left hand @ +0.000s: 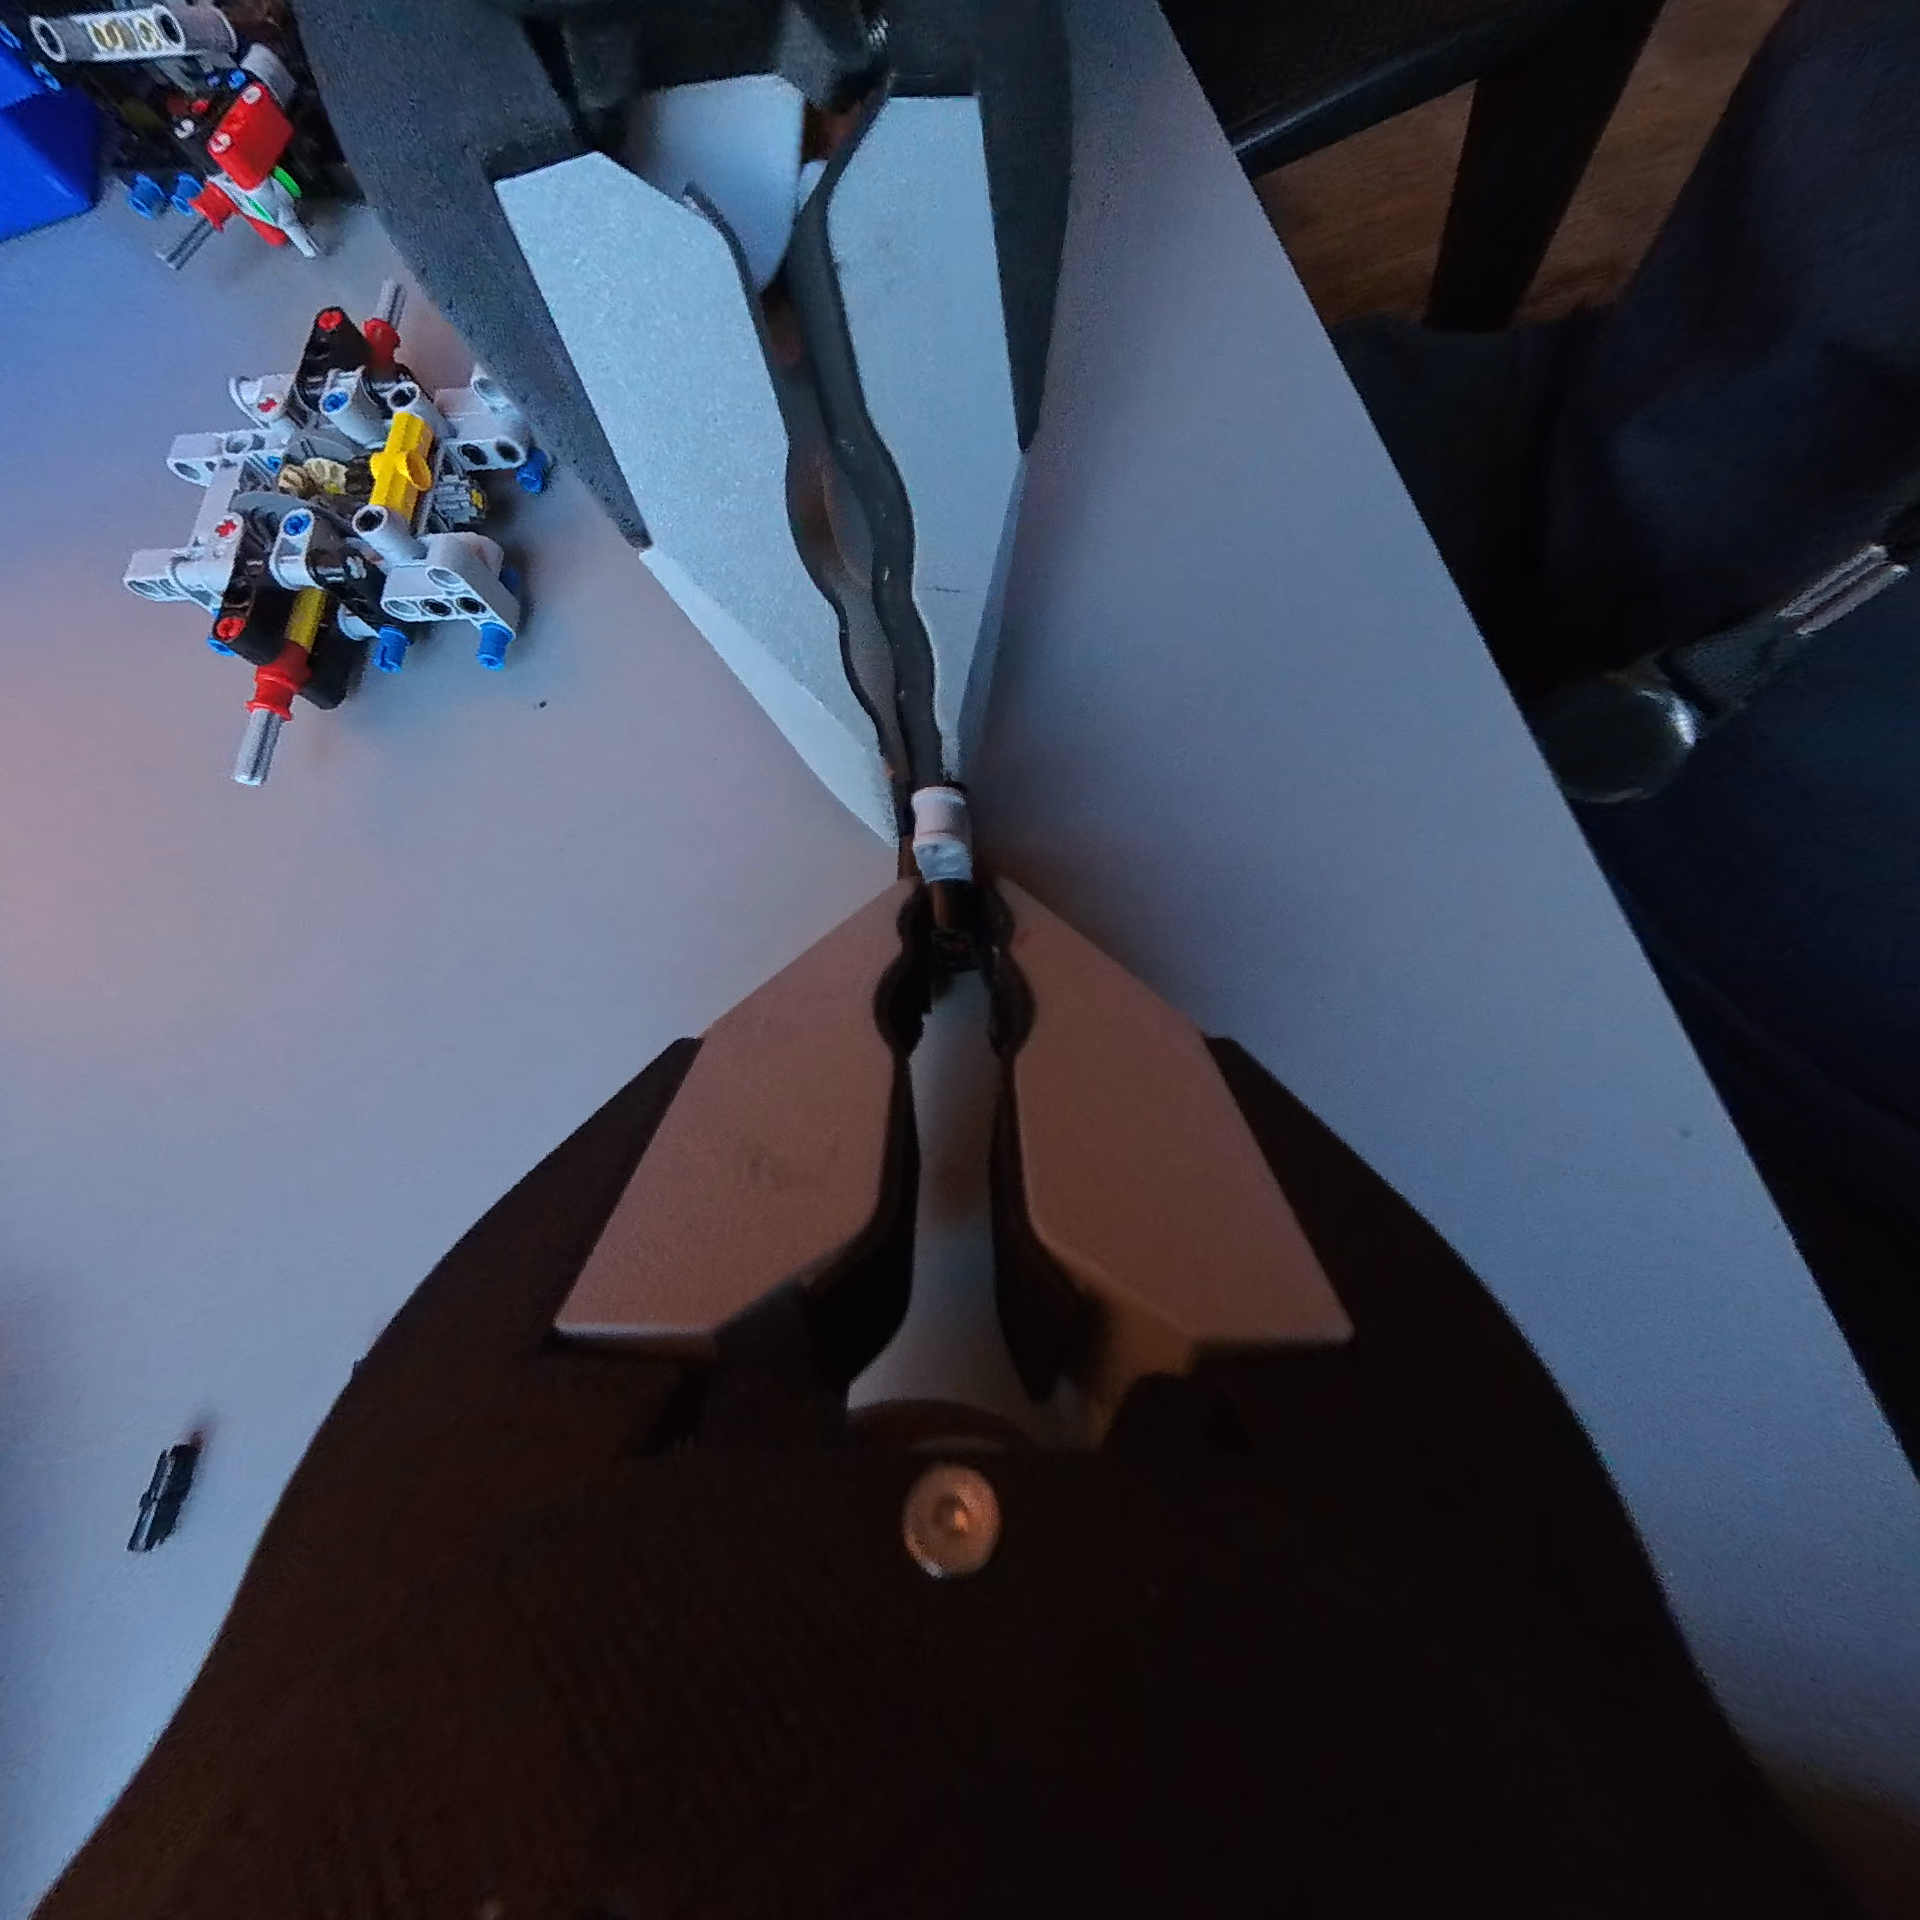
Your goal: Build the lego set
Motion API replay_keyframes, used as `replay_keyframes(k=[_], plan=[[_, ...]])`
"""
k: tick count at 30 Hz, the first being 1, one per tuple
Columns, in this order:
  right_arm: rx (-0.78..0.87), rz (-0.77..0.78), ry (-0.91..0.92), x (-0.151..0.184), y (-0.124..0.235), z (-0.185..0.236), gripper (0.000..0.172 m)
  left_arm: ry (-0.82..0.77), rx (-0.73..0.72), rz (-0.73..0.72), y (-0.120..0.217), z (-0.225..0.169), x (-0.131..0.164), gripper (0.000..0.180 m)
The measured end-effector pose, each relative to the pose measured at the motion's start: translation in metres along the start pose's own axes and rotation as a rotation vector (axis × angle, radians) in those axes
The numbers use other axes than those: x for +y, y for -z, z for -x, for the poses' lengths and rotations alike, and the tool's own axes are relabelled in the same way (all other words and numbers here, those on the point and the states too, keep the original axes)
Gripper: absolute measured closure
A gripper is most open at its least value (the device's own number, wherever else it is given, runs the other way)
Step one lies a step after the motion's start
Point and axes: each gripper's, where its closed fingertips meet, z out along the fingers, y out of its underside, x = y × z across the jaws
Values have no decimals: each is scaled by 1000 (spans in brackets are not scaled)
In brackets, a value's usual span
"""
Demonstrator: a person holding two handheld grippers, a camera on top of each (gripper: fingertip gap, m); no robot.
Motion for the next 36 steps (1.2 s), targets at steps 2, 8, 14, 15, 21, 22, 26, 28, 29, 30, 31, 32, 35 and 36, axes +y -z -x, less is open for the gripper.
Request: replay_keyframes(k=[2, 8, 14, 15, 21, 22, 26, 28, 29, 30, 31, 32, 35, 36], plan=[[11, 5, -28, 0, 0, 0, 171, 8, -9, 1, 0, 0, 0, 175], [-36, -11, -109, -1, 4, 1, 171, -3, -44, -5, -2, 0, -1, 175], [-30, -42, -60, -5, 6, 5, 159, -26, -70, -7, -3, 0, -3, 175], [-38, -50, -54, -6, 7, 7, 155, -32, -75, -7, -3, 0, -3, 175], [-145, -110, -107, -5, 21, 11, 148, -128, -114, -12, -2, -6, -4, 175], [-166, -127, -113, -6, 23, 12, 149, -153, -122, -14, -2, -8, -5, 175], [-253, -115, -97, -5, 24, 24, 147, -286, -111, -41, -4, -23, -10, 175], [-291, -87, -77, -2, 22, 30, 147, -382, -114, -63, -6, -31, -14, 175], [-302, -74, -67, -1, 20, 33, 147, -414, -131, -68, -7, -32, -16, 175], [-313, -65, -55, -1, 19, 36, 148, -435, -148, -70, -9, -32, -17, 175], [-318, -63, -43, -2, 18, 39, 148, -445, -158, -71, -10, -32, -18, 175], [-323, -67, -34, -4, 17, 41, 148, -448, -161, -71, -11, -31, -19, 175], [-320, -43, -51, -5, 12, 43, 149, -449, -195, -67, -13, -26, -21, 175], [-295, -33, -67, -4, 10, 39, 150, -450, -217, -63, -13, -23, -21, 175]])
